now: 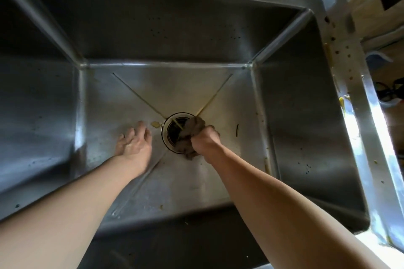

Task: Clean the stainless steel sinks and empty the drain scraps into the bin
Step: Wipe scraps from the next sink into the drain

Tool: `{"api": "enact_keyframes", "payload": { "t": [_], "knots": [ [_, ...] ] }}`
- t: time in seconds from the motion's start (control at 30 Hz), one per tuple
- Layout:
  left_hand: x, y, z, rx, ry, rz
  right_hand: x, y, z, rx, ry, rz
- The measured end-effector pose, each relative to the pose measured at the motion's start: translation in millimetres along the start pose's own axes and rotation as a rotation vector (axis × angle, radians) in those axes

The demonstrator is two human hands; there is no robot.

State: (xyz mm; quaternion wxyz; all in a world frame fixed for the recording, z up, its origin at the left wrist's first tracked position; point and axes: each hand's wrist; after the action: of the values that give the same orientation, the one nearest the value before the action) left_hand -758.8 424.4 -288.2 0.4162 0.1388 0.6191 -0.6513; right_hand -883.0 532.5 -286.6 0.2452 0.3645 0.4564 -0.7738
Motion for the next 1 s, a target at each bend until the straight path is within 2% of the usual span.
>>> {"api": "enact_keyframes", "payload": {
  "t": [0.13, 0.27, 0.33, 0.47, 0.53, 0.7, 0.77, 0.9, 1.0],
  "knots": [
    [1.7, -4.1, 8.6, -0.055, 0.008, 0.050, -15.0, -12.5, -0.2, 0.134, -0.074, -0.055],
    [1.9, -8.3, 10.3, -0.088, -0.035, 0.025, -18.6, -58.3, -24.3, 0.177, -0.091, -0.275],
    [3.1, -11.4, 7.6, -0.107, -0.068, -0.004, -11.9, -89.2, -38.9, 0.072, -0.120, -0.397],
    [8.5, -11.4, 5.4, -0.099, -0.091, -0.014, 16.3, -122.2, -62.9, -0.406, -0.154, -0.516],
    [11.2, -8.1, 5.1, -0.079, -0.086, -0.021, 33.8, -109.5, -69.2, -0.545, -0.174, -0.501],
    [15.2, -7.9, 4.2, -0.039, -0.074, -0.046, 56.0, -69.4, -62.1, -0.666, -0.118, -0.462],
    [15.7, -9.7, 2.0, -0.023, -0.080, -0.047, 54.1, -60.8, -55.4, -0.598, -0.151, -0.435],
    [13.8, -11.1, -1.1, -0.031, -0.094, -0.022, 30.8, -30.9, -35.5, -0.311, -0.277, -0.338],
    [12.4, -10.7, -0.8, -0.041, -0.092, -0.017, 15.7, -1.9, -20.3, -0.320, -0.373, -0.285]
  ]
}}
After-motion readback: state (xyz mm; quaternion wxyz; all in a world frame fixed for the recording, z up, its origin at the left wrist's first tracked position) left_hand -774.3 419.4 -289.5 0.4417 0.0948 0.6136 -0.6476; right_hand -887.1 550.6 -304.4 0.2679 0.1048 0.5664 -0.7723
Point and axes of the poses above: each hand's wrist, its own x-axis towards the middle knuckle, its own y-axis out of the palm, z = x × y, and after that the axes turned 8 degrees about x, right-handed
